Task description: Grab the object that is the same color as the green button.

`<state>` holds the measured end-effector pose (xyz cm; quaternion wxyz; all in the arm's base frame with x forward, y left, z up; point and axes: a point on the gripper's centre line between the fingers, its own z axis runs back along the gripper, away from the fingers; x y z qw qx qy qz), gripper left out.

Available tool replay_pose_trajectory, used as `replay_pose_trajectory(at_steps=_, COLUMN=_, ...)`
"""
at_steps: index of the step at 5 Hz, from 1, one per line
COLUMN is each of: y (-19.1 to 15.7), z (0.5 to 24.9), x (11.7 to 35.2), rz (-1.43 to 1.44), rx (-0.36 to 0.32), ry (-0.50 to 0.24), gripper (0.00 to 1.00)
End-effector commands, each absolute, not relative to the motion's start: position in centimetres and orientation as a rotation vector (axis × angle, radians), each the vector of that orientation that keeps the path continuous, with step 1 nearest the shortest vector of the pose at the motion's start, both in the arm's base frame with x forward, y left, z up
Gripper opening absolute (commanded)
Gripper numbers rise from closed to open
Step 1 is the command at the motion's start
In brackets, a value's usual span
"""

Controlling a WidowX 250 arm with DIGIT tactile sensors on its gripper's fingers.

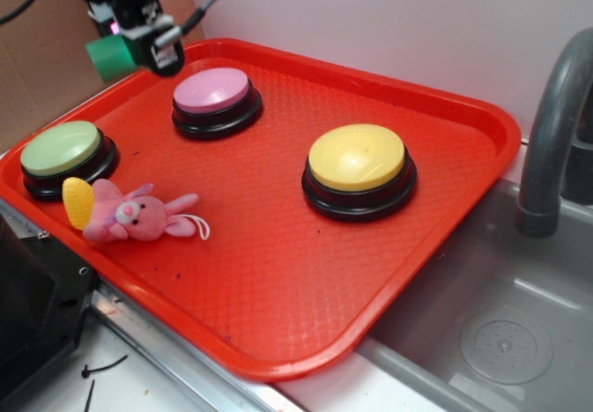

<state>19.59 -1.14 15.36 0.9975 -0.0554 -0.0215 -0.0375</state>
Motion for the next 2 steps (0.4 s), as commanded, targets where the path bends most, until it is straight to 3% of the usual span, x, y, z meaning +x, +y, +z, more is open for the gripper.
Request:
replay_pose_trajectory(at_steps=1, y=-1.9, z=20.2, x=21.3, rz=0.010, rx=-0.072, ry=-0.080, gripper=0.00)
replay_pose_trajectory(at_steps=2, y=-0.8, z=18.7, x=21.7, rz=0.057, rx=-0.041, ry=-0.019, gripper=0.00)
